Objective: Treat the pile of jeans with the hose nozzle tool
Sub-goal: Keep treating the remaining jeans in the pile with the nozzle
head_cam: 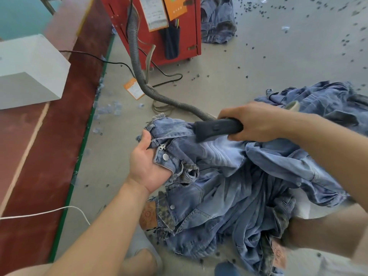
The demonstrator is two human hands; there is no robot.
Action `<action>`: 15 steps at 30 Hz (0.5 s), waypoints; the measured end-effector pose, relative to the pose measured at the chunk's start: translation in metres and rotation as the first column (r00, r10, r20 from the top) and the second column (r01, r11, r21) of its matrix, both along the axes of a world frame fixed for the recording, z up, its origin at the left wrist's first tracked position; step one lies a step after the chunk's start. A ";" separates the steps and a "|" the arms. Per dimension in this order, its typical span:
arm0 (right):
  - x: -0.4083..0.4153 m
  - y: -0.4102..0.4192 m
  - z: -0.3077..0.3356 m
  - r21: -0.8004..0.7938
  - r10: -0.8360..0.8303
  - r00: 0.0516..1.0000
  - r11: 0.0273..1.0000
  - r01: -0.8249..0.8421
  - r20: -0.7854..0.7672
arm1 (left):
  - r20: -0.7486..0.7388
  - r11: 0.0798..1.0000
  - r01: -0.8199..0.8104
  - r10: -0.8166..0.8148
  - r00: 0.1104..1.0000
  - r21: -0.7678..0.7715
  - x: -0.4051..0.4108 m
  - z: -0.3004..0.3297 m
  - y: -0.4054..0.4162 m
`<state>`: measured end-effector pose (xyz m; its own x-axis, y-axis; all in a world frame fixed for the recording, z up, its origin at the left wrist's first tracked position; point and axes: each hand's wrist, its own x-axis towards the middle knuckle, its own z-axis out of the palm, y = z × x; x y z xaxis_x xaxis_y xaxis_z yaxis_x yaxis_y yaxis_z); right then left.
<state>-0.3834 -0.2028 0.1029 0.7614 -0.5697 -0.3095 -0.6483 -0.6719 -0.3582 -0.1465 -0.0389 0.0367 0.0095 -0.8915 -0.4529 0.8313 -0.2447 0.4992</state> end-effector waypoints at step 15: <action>0.000 0.043 0.031 -0.009 0.089 0.989 0.996 -0.089 0.121 | -0.033 0.948 0.306 -0.305 0.952 0.090 0.009 0.028 0.015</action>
